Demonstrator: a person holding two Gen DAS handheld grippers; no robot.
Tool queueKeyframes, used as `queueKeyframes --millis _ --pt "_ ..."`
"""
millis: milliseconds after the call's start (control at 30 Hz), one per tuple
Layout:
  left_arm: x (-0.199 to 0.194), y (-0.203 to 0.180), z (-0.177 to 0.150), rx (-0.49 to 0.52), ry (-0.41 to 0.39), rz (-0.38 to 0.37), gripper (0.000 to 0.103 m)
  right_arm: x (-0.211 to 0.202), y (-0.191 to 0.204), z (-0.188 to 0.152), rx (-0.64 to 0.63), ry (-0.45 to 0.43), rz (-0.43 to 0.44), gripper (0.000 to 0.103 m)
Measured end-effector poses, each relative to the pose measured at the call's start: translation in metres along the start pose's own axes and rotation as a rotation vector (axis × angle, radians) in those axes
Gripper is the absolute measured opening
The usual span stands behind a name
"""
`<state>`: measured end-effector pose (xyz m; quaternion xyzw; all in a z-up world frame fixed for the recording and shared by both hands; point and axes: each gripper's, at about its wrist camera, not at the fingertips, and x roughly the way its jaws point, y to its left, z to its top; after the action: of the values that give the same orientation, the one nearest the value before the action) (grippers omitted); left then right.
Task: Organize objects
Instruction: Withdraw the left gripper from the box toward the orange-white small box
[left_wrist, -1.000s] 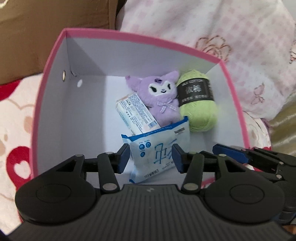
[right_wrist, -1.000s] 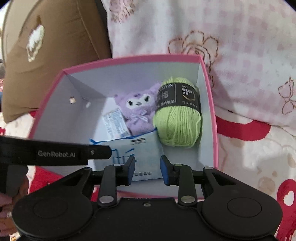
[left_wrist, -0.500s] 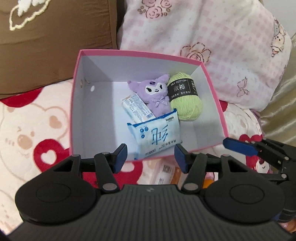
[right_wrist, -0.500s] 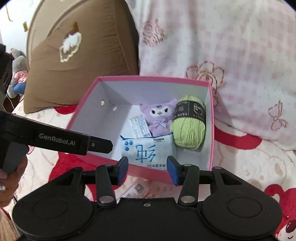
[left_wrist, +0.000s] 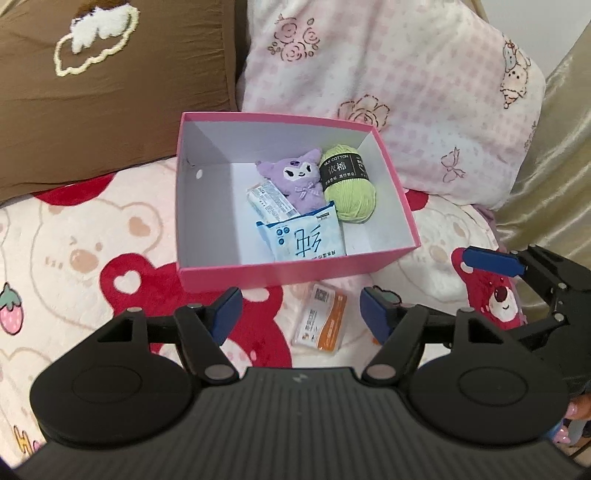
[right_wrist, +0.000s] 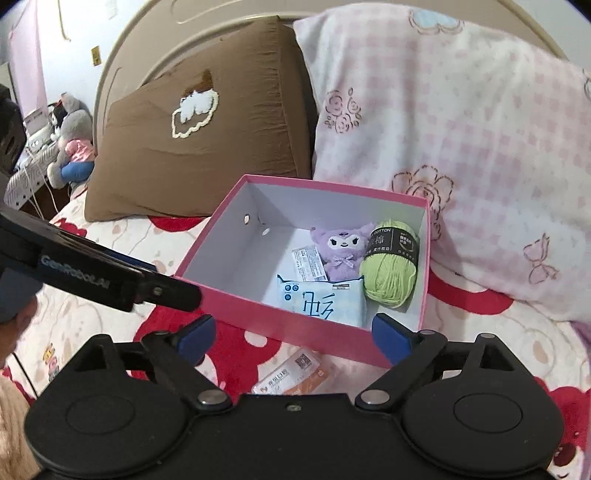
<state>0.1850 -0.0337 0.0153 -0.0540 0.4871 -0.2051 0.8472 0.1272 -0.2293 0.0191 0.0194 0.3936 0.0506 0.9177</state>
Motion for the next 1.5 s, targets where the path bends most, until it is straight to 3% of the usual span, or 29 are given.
queueKeyframes --millis 167,367,900,1367,1500 --pt "-0.021 -0.001 -0.009 -0.004 -0.029 0.009 0.085 -0.013 0.008 -0.003 -0.021 0.03 -0.022 0.094" --pt "-0.033 -0.004 -0.02 0.002 -0.016 0.006 0.096 -0.03 0.014 -0.007 -0.057 0.041 -0.024 0.099" --pt "-0.061 -0.007 -0.045 0.016 -0.01 0.052 0.096 -0.056 0.035 -0.02 -0.128 0.116 -0.046 0.099" --pt "-0.056 -0.005 -0.079 0.002 0.038 0.025 0.096 -0.056 0.063 -0.052 -0.228 0.187 -0.014 0.099" --pt "-0.053 -0.005 -0.086 -0.034 0.017 0.008 0.096 -0.054 0.068 -0.057 -0.251 0.191 -0.002 0.099"
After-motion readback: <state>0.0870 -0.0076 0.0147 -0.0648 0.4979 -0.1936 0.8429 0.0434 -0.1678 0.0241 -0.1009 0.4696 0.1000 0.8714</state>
